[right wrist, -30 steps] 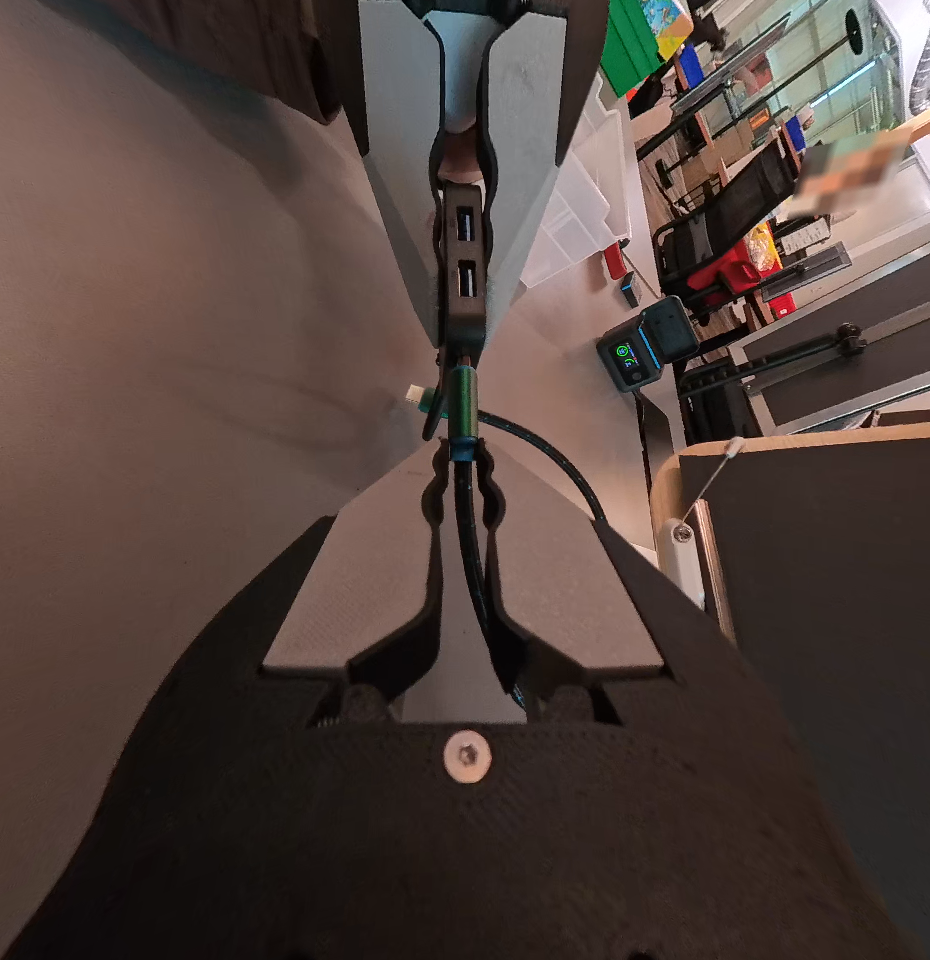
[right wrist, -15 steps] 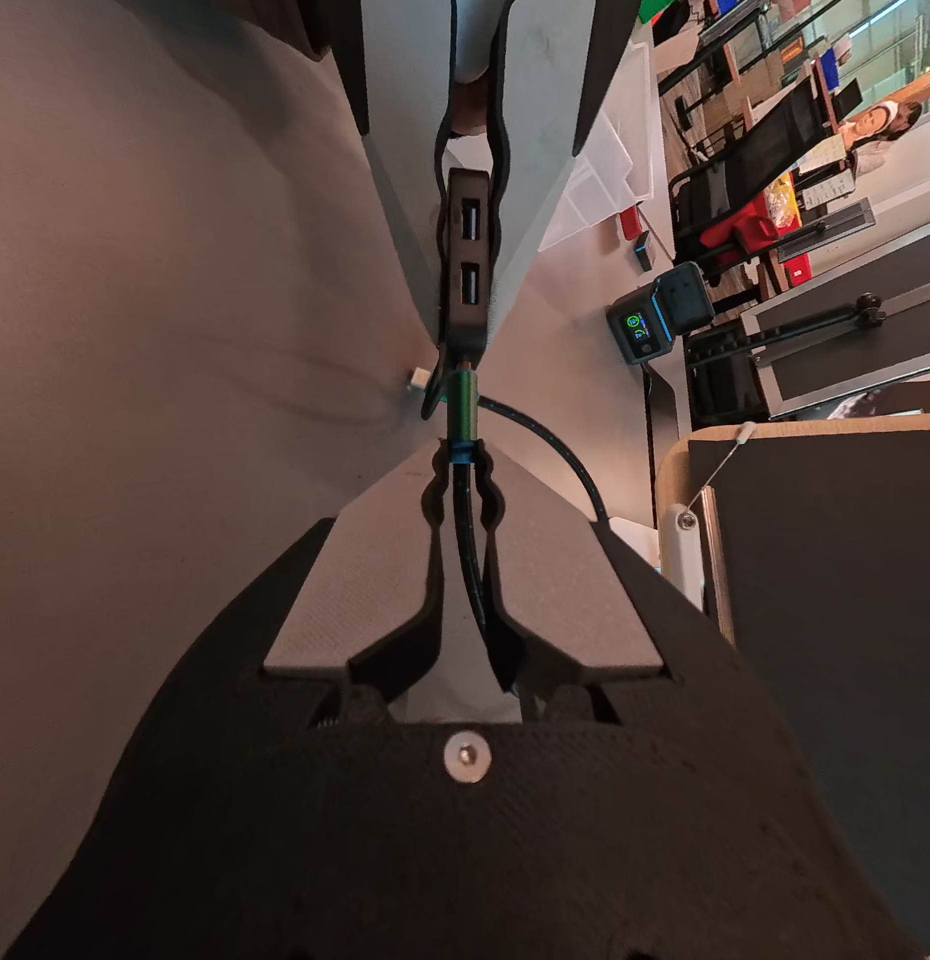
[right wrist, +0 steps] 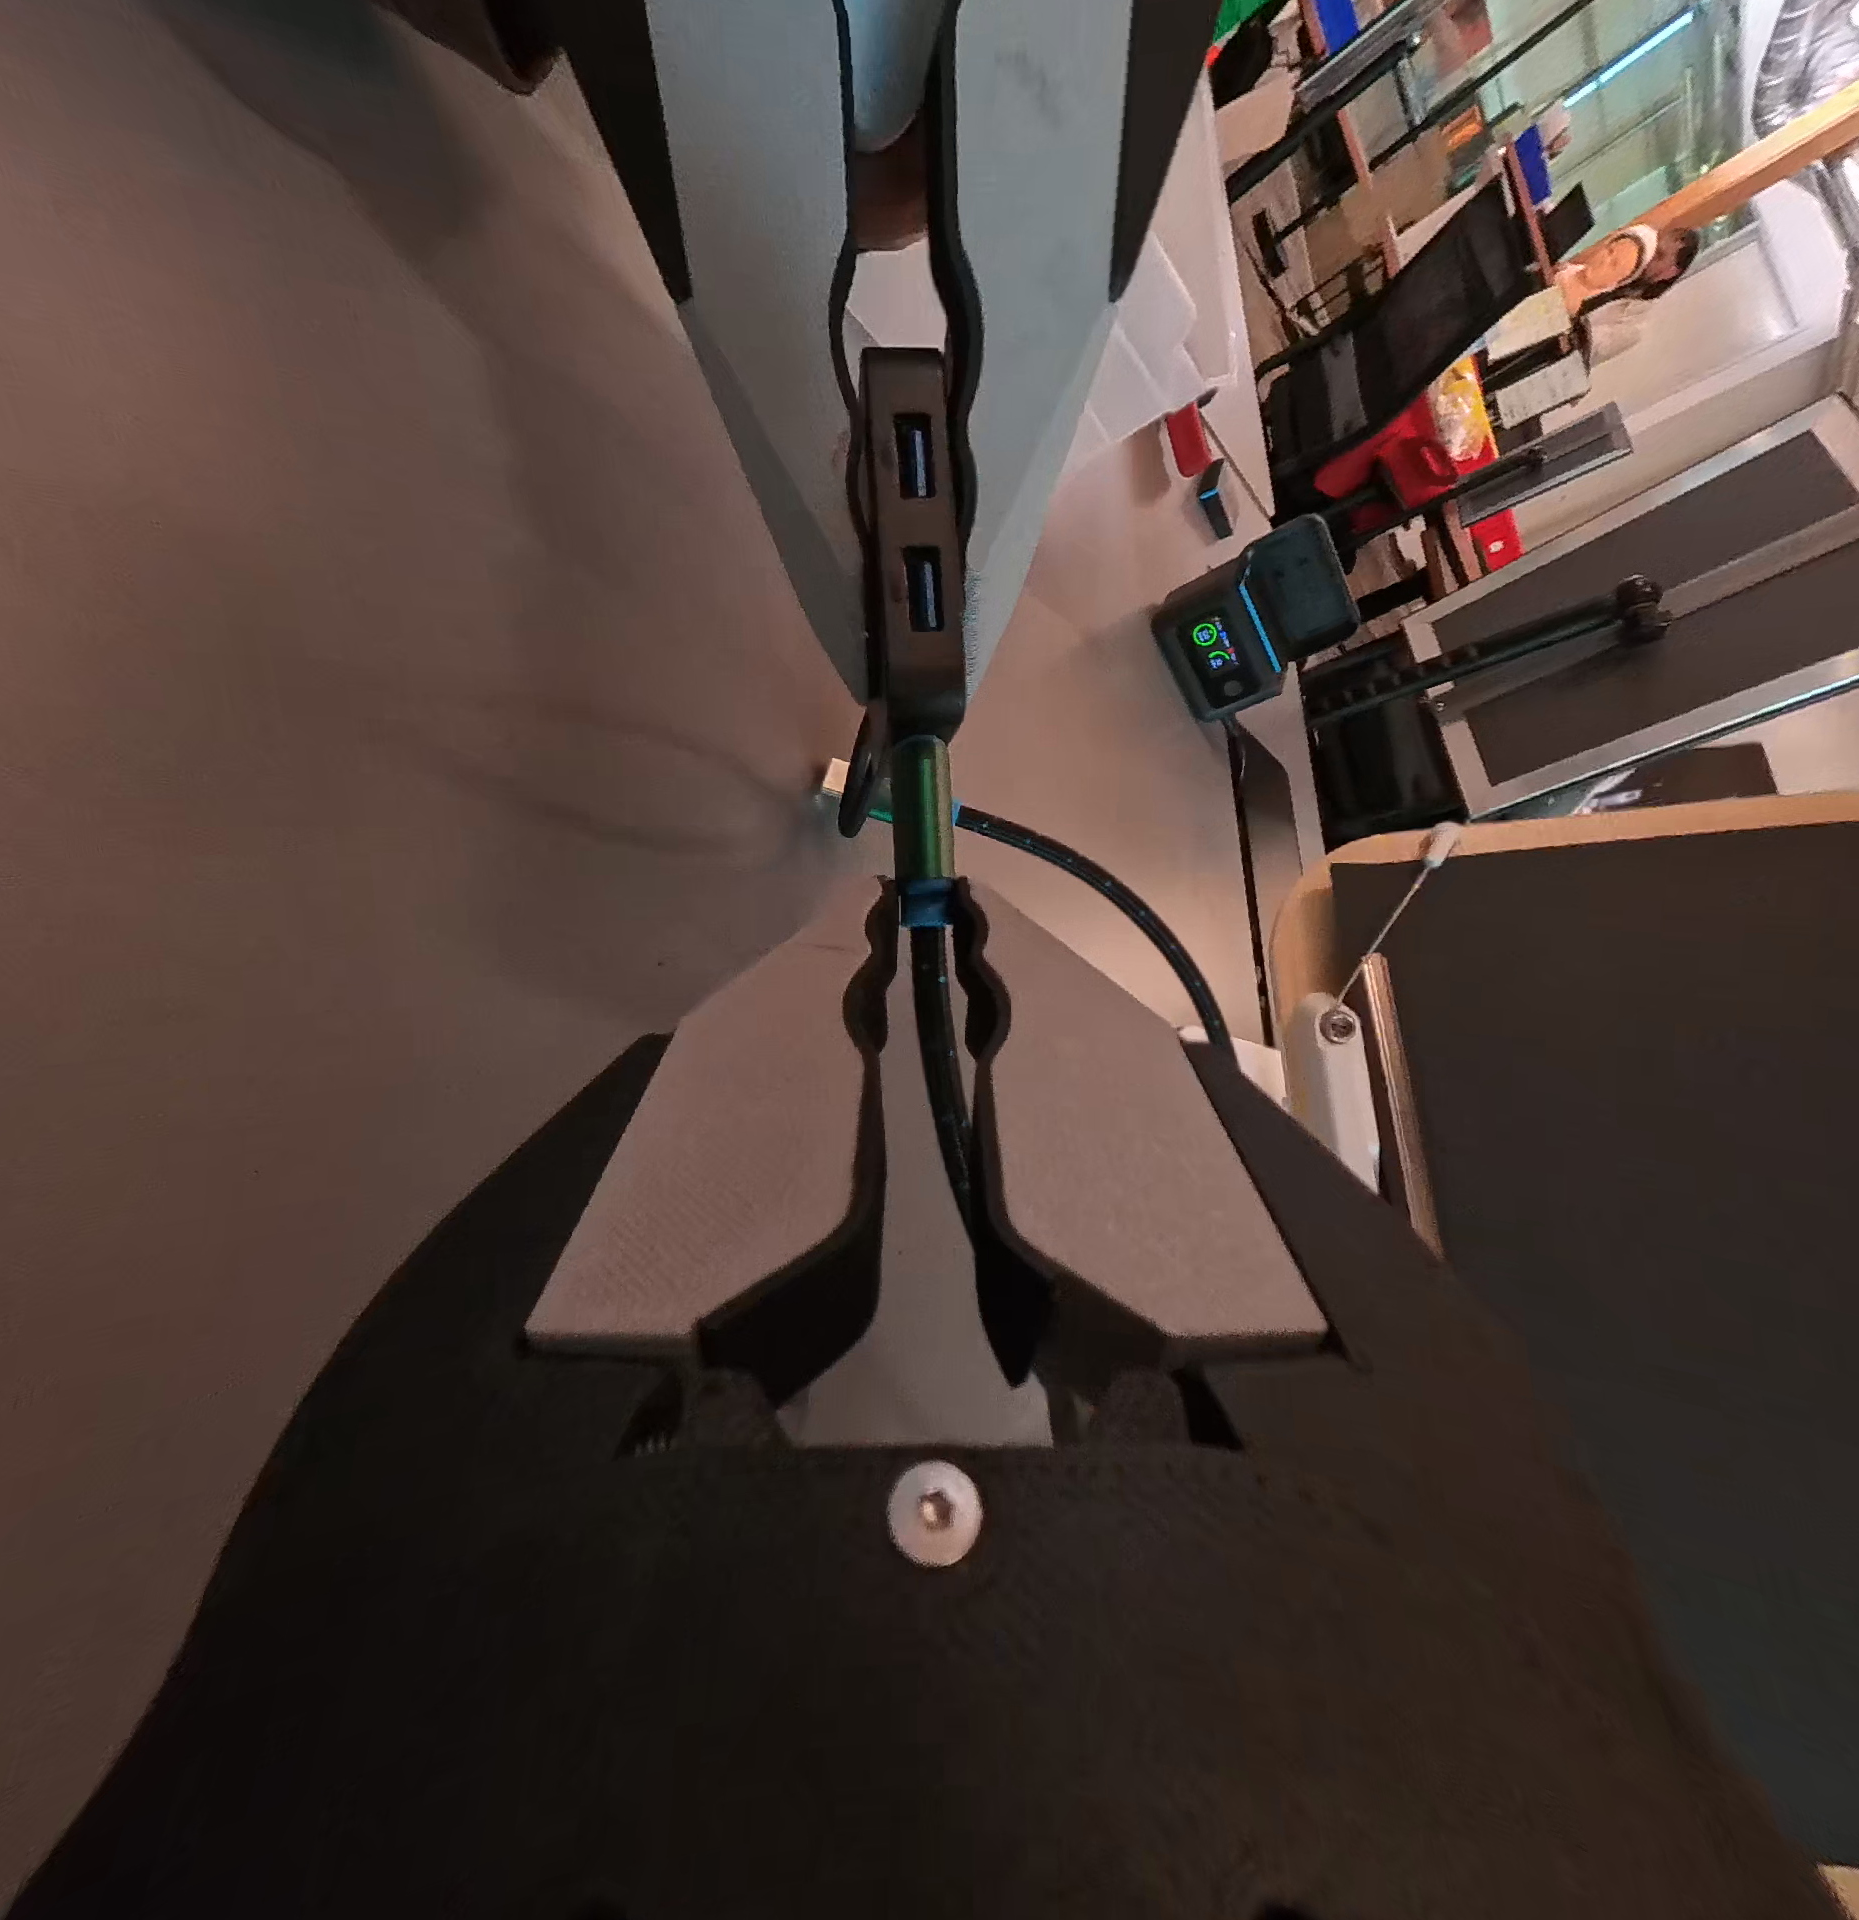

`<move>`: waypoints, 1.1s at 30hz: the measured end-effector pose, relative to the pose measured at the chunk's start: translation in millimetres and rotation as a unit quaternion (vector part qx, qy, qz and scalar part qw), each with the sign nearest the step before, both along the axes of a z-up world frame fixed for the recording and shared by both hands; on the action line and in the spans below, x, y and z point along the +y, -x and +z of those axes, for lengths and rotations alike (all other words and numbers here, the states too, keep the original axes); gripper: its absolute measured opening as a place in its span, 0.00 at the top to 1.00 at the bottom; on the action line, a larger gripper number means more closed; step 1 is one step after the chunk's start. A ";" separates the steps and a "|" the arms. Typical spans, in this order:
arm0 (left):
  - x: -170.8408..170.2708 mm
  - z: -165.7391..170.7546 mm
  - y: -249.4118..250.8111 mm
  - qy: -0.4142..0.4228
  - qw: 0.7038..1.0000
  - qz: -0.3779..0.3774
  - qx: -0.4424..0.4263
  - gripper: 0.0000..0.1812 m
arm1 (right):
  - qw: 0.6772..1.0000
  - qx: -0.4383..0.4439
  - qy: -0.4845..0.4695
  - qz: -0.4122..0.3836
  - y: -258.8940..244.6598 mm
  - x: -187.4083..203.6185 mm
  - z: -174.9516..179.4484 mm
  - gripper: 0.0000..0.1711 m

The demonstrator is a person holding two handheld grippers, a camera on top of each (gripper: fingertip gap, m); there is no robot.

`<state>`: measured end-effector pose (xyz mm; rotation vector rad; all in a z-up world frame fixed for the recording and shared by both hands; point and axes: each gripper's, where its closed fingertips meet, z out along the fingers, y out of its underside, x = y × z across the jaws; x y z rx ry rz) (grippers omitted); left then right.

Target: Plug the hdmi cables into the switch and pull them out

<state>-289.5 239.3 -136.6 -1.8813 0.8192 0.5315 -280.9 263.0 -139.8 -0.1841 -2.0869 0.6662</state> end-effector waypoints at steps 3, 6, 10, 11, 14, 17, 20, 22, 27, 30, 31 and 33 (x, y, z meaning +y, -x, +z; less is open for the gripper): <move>2.0 1.3 -0.2 -0.010 1.000 -0.001 0.001 0.94 | 0.999 -0.015 0.031 -0.002 0.0 2.0 2.3 0.96; 0.9 11.3 -4.2 -0.035 0.999 -0.014 -0.015 0.94 | 0.997 -0.031 0.074 0.011 -3.7 -0.8 10.0 0.87; -2.2 26.2 -17.9 -0.065 0.995 -0.052 -0.056 0.94 | 0.996 -0.022 0.087 0.012 -4.1 -6.5 16.2 0.95; -2.7 27.8 -19.6 -0.067 0.994 -0.057 -0.066 0.94 | 0.996 -0.013 0.082 0.014 -4.2 -7.7 17.0 0.95; -1.7 26.2 -16.6 -0.064 0.992 -0.052 -0.099 0.94 | 0.997 -0.017 0.073 0.007 -3.5 -6.3 16.0 0.95; 1.7 31.7 -7.9 -0.080 0.988 -0.027 -0.130 0.89 | 0.995 -0.036 0.094 0.003 -4.1 -3.5 21.7 0.95; 2.0 37.4 6.0 -0.098 0.984 0.005 -0.146 0.86 | 0.994 -0.027 0.107 -0.016 -1.1 4.2 30.2 0.95; 1.5 39.9 13.5 -0.106 0.981 0.018 -0.162 0.84 | 0.993 -0.014 0.112 -0.035 2.8 11.5 35.1 0.95; 0.8 34.3 49.1 -0.120 0.974 0.090 -0.171 0.91 | 0.985 0.021 0.137 -0.101 17.5 35.4 44.5 0.95; -1.0 22.3 76.8 -0.116 0.969 0.155 -0.156 1.00 | 0.976 0.063 0.133 -0.161 24.0 56.5 56.0 0.95; -1.6 18.9 84.6 -0.113 0.966 0.176 -0.151 1.00 | 0.970 0.083 0.129 -0.188 24.7 63.9 63.3 0.95; -2.9 15.8 93.6 -0.114 0.961 0.200 -0.151 1.00 | 0.957 0.121 0.119 -0.235 20.1 74.5 84.5 0.96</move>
